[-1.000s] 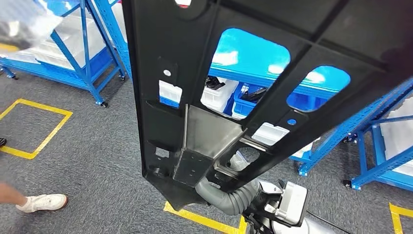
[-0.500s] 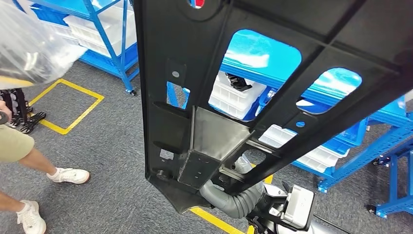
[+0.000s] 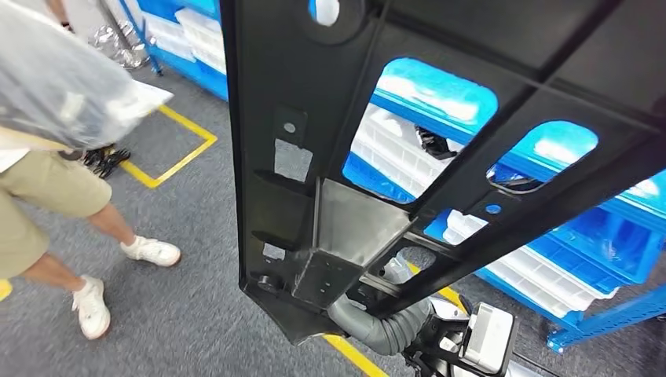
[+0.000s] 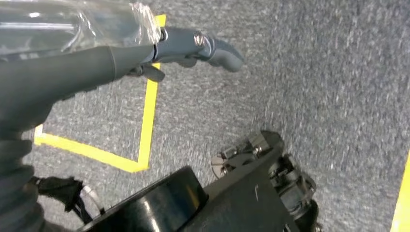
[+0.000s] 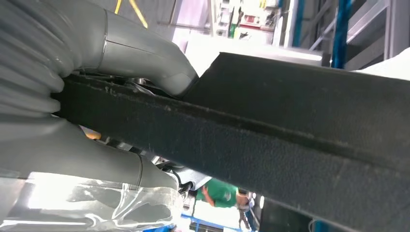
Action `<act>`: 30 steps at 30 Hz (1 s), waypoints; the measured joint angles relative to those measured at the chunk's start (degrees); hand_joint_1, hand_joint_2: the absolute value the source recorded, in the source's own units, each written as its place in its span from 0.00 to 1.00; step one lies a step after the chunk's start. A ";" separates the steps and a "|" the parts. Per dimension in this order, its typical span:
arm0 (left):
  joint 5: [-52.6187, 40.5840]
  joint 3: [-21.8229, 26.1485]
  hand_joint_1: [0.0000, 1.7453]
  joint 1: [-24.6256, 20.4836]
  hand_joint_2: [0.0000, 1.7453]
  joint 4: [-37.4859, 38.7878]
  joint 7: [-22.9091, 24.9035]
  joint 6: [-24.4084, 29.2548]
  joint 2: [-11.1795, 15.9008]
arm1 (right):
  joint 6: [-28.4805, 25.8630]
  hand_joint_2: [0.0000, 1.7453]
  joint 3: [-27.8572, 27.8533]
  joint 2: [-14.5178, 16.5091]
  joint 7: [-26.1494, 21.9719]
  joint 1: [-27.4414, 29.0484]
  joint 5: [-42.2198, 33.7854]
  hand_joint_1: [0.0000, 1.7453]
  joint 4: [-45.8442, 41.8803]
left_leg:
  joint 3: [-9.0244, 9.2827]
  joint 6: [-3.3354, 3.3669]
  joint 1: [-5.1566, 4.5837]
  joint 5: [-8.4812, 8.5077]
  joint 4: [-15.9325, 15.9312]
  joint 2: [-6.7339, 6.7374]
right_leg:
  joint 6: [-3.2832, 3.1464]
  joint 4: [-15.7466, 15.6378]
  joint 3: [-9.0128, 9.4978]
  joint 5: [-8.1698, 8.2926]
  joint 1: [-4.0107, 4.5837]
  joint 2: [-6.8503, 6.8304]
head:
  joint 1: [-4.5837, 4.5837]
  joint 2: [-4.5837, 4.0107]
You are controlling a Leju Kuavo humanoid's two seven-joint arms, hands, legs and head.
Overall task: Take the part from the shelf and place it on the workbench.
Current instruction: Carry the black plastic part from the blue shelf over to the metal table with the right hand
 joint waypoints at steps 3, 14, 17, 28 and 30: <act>0.01 0.02 0.00 0.14 1.00 0.00 0.00 0.01 0.07 | 0.00 1.00 -0.06 -0.10 0.02 0.00 0.01 1.00 -0.14 | -0.88 -0.63 0.23 -0.19 0.61 0.00 | -0.97 -0.02 -0.09 0.19 0.23 -1.94 | -0.03 0.00; 0.07 0.36 0.00 -0.19 1.00 0.00 0.13 0.03 0.11 | 0.07 1.00 -0.29 -0.22 0.08 0.14 0.04 1.00 -0.86 | -1.65 1.14 -1.91 0.61 1.49 10.57 | -1.95 -0.44 1.49 -0.99 1.40 -9.67 | -0.38 0.00; 0.12 0.40 0.00 0.03 1.00 0.00 0.31 0.05 0.21 | 0.16 1.00 -0.33 -0.23 0.09 0.20 0.05 1.00 -1.04 | -0.85 1.92 -2.38 0.89 -0.64 9.98 | -1.52 -0.95 1.90 -1.23 1.41 -11.29 | -0.38 0.00; 0.15 0.44 0.00 0.31 1.00 0.00 0.62 0.05 0.03 | 0.20 1.00 -0.39 -0.34 0.11 0.61 0.05 1.00 -1.43 | 0.30 1.08 -0.36 1.06 -0.98 1.33 | 0.62 4.12 -2.06 -0.73 0.05 -2.00 | -0.11 0.00; 0.14 0.46 0.00 0.25 1.00 0.00 0.63 0.11 0.09 | 0.20 1.00 -0.38 -0.33 0.06 0.68 0.05 1.00 -1.56 | -0.67 0.35 -0.26 0.63 0.25 0.12 | 0.31 0.77 -0.75 0.31 -0.18 -0.40 | 0.14 0.00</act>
